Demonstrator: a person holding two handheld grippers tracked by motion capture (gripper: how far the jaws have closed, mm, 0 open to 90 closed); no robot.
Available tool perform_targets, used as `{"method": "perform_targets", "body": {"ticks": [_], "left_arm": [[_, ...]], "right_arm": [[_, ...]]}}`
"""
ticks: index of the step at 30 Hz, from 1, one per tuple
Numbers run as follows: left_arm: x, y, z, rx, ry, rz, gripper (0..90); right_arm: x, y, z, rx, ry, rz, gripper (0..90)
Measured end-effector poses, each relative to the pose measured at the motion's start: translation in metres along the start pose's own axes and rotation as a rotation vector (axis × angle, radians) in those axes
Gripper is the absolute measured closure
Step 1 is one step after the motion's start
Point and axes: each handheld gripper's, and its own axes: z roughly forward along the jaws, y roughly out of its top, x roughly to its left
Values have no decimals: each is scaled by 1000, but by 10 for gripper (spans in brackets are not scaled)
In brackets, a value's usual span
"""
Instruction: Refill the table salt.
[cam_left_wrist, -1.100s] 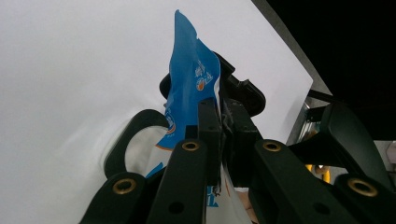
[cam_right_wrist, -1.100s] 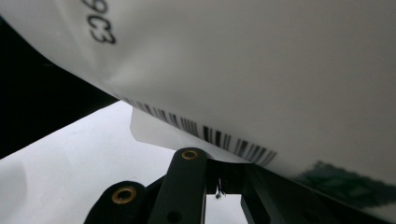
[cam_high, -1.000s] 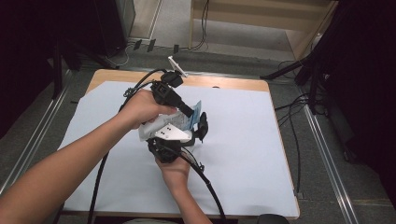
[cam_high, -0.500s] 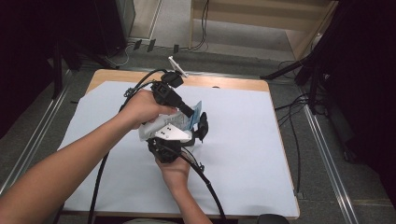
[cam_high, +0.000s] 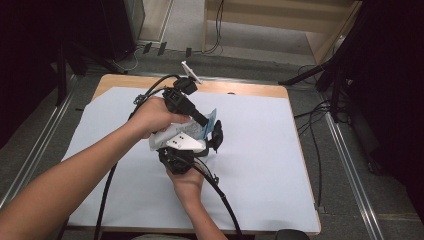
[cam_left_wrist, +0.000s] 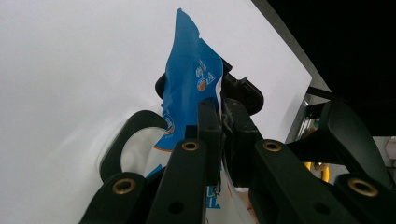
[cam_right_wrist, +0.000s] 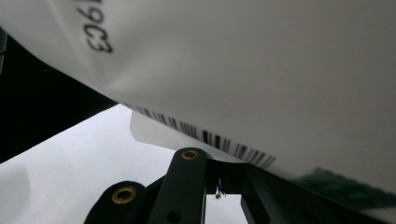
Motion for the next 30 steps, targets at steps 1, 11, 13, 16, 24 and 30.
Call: {"method": "perform_targets", "body": {"ticks": [1, 11, 13, 16, 24, 30], "left_arm": [[0, 0, 0, 3, -5, 0, 880], [-1, 0, 3, 3, 4, 0, 879], [-1, 0, 3, 12, 6, 7, 879], [-1, 0, 4, 10, 4, 3, 879], [-1, 0, 4, 9, 4, 4, 878], [-1, 0, 4, 10, -1, 3, 878]], "right_arm": [[0, 0, 0, 0, 0, 0, 900], [0, 1, 0, 2, 4, 4, 900], [0, 1, 0, 1, 4, 2, 900], [1, 1, 0, 0, 4, 0, 900], [1, 1, 0, 0, 2, 2, 900], [1, 1, 1, -1, 3, 6, 900]]}}
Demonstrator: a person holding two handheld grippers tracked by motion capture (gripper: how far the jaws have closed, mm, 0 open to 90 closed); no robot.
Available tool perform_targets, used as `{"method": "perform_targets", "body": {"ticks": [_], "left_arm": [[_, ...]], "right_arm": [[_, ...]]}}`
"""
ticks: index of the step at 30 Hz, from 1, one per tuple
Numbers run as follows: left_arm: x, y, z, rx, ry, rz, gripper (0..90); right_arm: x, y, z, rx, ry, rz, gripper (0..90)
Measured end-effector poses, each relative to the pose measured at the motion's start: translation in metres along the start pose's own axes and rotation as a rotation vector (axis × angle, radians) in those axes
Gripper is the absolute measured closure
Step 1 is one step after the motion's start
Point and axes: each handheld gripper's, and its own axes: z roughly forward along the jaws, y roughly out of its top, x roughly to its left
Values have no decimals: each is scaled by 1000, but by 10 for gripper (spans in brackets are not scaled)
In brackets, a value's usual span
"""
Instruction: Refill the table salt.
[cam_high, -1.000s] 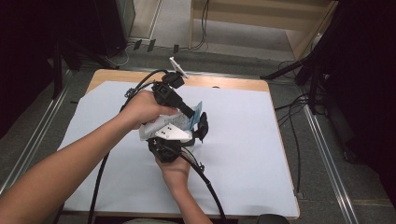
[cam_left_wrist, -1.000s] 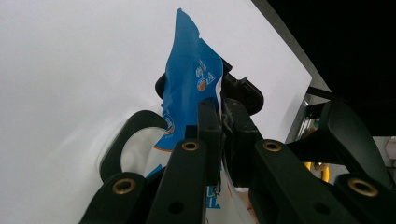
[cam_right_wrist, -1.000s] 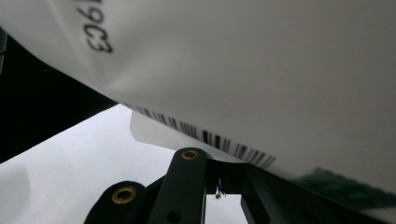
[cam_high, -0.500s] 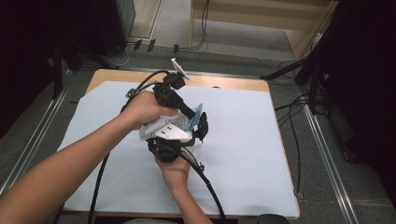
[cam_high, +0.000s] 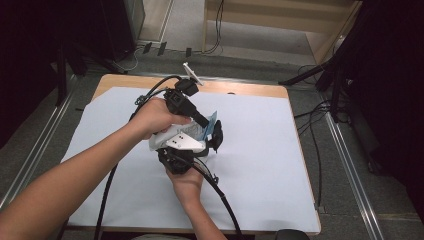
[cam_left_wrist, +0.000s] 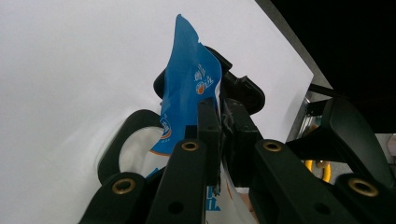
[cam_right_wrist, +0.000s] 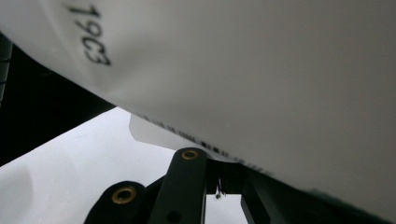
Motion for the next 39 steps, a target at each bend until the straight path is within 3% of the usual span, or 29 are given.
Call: {"method": "perform_targets", "body": {"ticks": [39], "left_arm": [[1, 0, 1, 9, -15, -3, 873]], "right_arm": [[1, 1, 0, -5, 4, 4, 900]]}}
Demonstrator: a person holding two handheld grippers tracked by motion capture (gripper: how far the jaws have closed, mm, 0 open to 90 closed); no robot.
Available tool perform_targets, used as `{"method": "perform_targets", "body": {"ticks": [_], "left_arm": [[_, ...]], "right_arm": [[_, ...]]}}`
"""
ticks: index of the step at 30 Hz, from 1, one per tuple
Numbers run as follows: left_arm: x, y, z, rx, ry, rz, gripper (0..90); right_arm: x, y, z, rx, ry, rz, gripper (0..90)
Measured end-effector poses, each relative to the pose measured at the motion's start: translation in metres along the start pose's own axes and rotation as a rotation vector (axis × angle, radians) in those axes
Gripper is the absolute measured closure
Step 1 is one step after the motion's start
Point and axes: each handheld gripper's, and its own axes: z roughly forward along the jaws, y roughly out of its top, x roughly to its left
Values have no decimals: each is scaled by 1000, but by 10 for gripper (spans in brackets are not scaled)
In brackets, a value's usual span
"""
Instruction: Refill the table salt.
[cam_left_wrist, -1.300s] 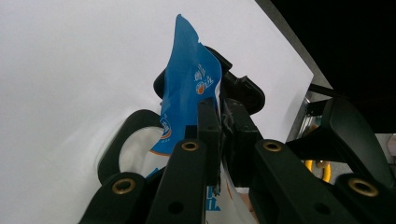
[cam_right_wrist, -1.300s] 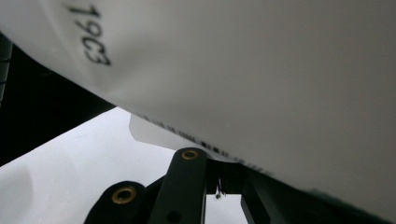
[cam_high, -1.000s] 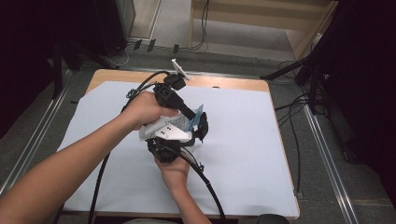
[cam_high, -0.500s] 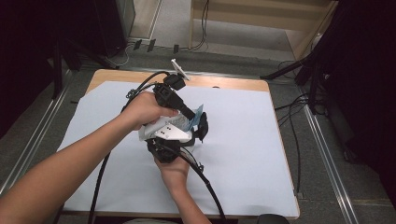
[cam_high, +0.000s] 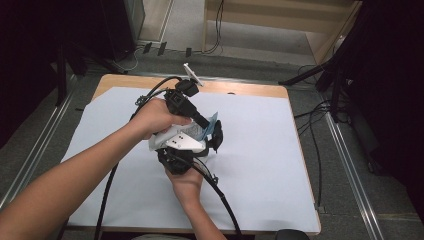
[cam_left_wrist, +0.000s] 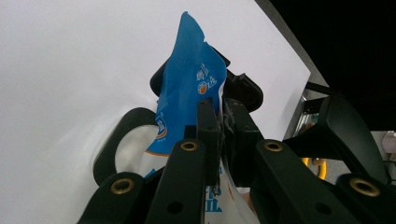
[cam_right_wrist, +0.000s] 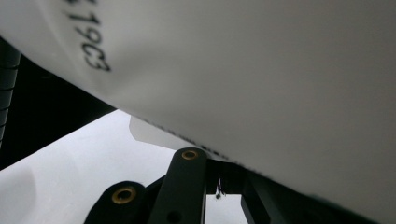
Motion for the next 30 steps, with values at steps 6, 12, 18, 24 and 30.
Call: {"method": "perform_targets", "body": {"ticks": [6, 12, 18, 24, 30], "left_arm": [[0, 1, 0, -1, -3, -1, 872], [0, 1, 0, -4, 0, -7, 869], [1, 0, -2, 0, -2, -5, 866], [1, -1, -3, 2, 0, -2, 867], [1, -1, -3, 2, -2, 2, 867]], "right_arm": [[0, 0, 0, -1, 1, 3, 900], [0, 1, 0, -1, 3, 3, 900], [1, 1, 1, -1, 2, -8, 891], [3, 1, 1, -6, 9, -6, 892], [3, 1, 1, -5, 8, -6, 892]]}}
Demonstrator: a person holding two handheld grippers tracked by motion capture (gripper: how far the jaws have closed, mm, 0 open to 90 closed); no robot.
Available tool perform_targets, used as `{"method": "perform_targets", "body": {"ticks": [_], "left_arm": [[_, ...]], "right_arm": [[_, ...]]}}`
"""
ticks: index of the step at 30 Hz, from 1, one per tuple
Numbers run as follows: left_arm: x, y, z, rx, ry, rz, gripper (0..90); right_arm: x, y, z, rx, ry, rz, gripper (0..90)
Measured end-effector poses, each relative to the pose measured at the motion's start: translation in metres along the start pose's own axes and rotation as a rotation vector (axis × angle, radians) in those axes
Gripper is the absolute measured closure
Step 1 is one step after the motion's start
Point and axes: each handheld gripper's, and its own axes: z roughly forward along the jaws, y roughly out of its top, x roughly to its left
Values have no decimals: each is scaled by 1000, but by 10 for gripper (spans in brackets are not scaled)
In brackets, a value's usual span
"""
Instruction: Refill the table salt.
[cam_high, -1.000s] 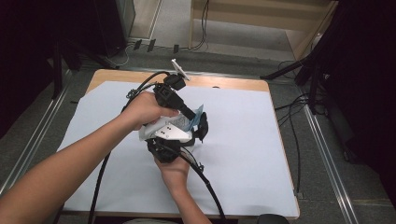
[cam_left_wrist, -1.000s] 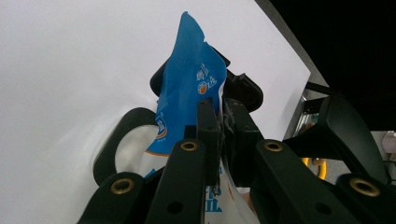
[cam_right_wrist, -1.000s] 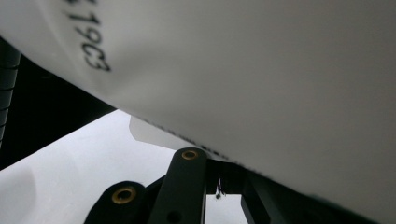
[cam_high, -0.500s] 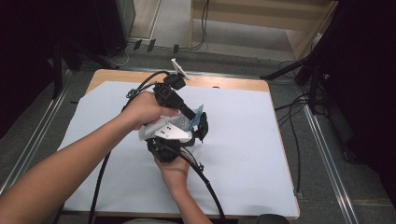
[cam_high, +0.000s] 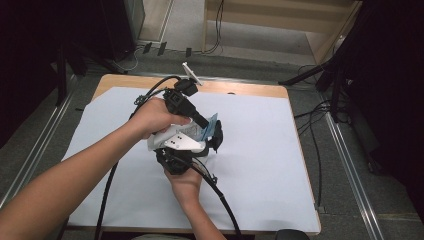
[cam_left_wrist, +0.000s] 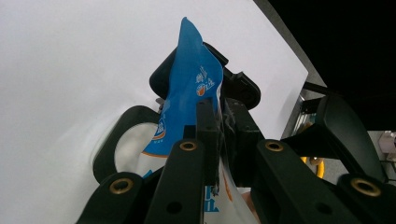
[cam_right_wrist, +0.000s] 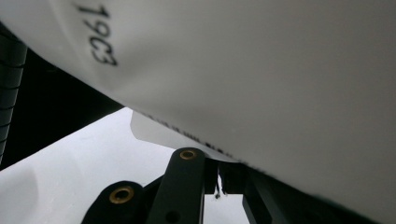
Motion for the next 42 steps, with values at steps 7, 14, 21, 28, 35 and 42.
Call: {"method": "perform_targets", "body": {"ticks": [7, 14, 21, 28, 35, 42], "left_arm": [[0, 0, 1, 1, -2, -2, 866], [0, 0, 1, 2, 0, 1, 867], [-1, 0, 2, -2, 0, -3, 867], [0, 0, 4, 7, 4, 5, 866], [0, 1, 4, -1, 2, 9, 866], [0, 1, 4, -3, 7, 8, 865]], "right_arm": [[0, 0, 0, 2, 0, -5, 891], [-1, 0, -1, 8, -1, -5, 889], [-1, 0, 0, 9, 1, -1, 883], [-1, 0, -1, 9, 2, -3, 883], [-2, 0, -2, 15, 2, -13, 883], [-3, 0, -1, 13, 5, -11, 882]]}}
